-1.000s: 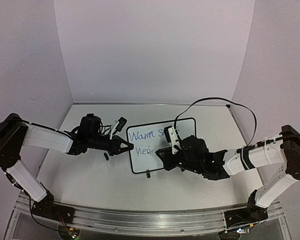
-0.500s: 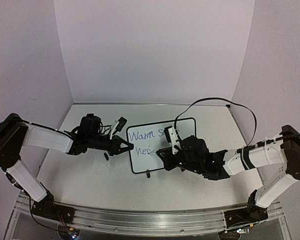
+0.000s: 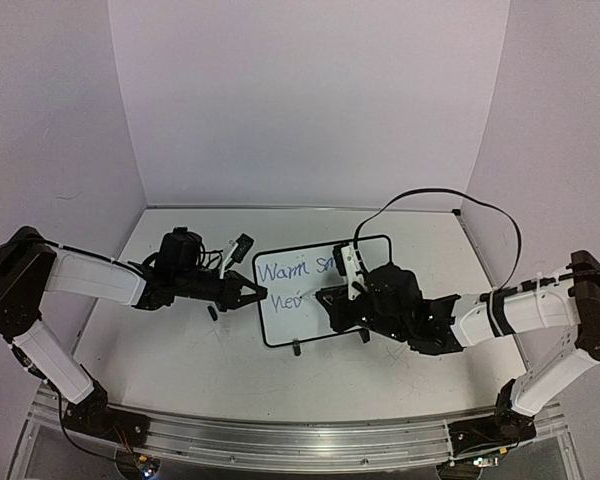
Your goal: Write a sentence on the whiteboard
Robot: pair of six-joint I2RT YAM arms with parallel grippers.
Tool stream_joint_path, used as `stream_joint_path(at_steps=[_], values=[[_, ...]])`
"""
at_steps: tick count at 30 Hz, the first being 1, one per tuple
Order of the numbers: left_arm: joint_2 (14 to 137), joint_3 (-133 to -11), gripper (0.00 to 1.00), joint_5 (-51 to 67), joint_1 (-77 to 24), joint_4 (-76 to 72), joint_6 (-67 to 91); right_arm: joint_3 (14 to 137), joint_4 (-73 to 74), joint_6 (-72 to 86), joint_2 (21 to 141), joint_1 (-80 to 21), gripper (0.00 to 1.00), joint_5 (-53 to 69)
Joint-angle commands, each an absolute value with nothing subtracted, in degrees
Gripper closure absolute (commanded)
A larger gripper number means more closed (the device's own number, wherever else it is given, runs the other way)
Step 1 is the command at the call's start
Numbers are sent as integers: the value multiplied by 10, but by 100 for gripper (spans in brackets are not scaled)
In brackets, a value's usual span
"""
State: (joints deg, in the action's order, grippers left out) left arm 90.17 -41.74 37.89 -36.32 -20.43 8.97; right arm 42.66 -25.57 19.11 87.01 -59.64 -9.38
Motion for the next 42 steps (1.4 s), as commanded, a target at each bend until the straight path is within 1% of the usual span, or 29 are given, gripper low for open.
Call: stream_joint_path(at_steps=[1, 16, 20, 24, 42], values=[[905, -417, 100, 315, -353, -192, 67, 441, -264, 188, 878, -586, 100, -111], [909, -421, 100, 318, -353, -192, 67, 400, -233, 204, 868, -586, 100, -91], [911, -423, 100, 317, -353, -192, 67, 407, -234, 198, 839, -586, 100, -95], [910, -421, 100, 317, -354, -192, 67, 411, -265, 197, 798, -586, 100, -65], [910, -419, 100, 318, -354, -192, 66, 449, -275, 185, 849, -574, 100, -97]])
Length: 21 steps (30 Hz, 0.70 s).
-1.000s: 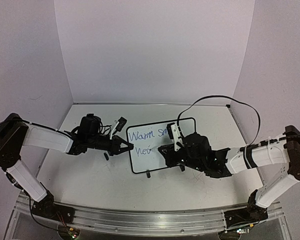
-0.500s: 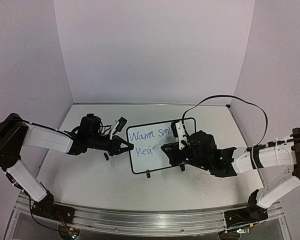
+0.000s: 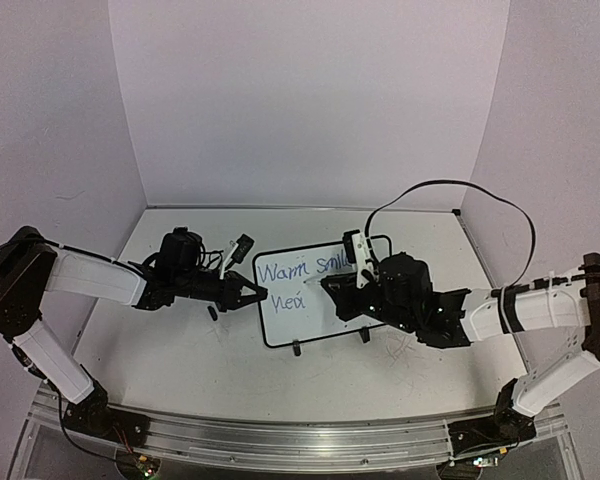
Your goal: Write a sentence on the whiteboard
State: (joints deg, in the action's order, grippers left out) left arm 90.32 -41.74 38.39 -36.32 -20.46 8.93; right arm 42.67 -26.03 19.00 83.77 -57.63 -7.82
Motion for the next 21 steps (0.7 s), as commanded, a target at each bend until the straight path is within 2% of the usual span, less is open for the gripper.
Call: stream_joint_path(at_steps=[1, 21], values=[[910, -419, 100, 318, -353, -192, 67, 449, -273, 185, 851, -574, 100, -101], [907, -418, 100, 318, -353, -192, 67, 403, -254, 217, 855, -580, 100, -84]])
